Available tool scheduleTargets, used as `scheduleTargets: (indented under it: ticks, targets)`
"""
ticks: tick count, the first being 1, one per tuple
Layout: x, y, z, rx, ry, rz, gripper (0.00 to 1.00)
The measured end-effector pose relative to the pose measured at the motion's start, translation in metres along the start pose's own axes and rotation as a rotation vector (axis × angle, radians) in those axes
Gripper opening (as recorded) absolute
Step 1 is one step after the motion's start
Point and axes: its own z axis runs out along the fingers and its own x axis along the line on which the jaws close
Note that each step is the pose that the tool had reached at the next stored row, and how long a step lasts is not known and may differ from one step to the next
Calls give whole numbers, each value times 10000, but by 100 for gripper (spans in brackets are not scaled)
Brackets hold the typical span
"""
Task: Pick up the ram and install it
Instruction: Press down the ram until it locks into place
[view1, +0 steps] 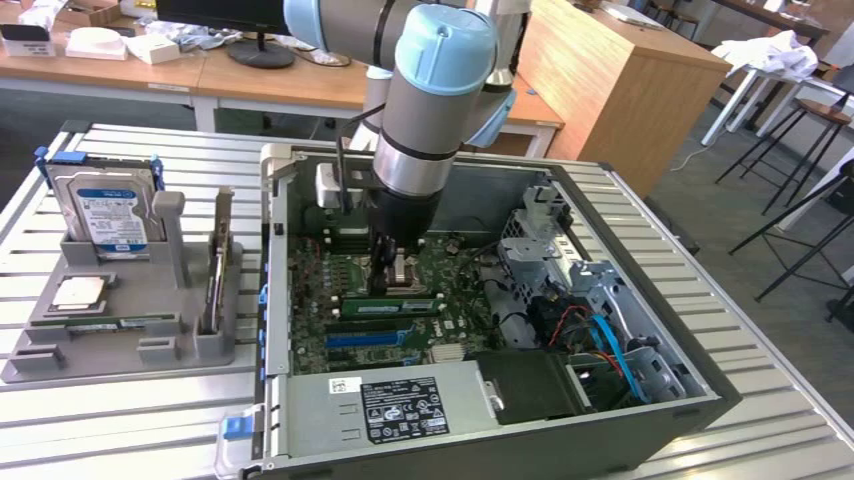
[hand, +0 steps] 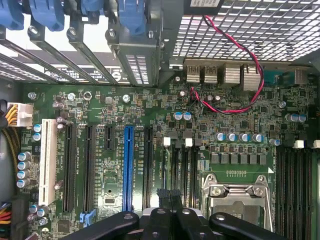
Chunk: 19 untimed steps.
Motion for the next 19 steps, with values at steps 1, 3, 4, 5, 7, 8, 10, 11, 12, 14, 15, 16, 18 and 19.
scheduleTargets:
  ticks: [1, 3, 4, 5, 7, 8, 10, 11, 12, 14, 15, 16, 18, 19]
  targets:
    - [0, 0, 0, 0, 1, 0, 10]
    - [0, -1, 12, 2, -3, 0, 10]
    - [0, -1, 21, 1, -2, 0, 10]
    - [1, -1, 32, 0, 0, 0, 10]
    - [1, -2, 52, 0, 0, 0, 10]
    - [1, -2, 64, 0, -1, 0, 10]
    - [2, -3, 77, 1, 0, 0, 10]
    - [2, -3, 77, 0, 1, 1, 10]
    - [2, -3, 77, 0, 1, 1, 10]
    - [2, -3, 79, 0, 0, 0, 10]
    - [1, -4, 86, 2, -3, 0, 10]
    - [1, -4, 94, 1, -3, 0, 10]
    - [2, -4, 110, 1, -1, 0, 10]
    - [3, -4, 112, 0, 0, 0, 10]
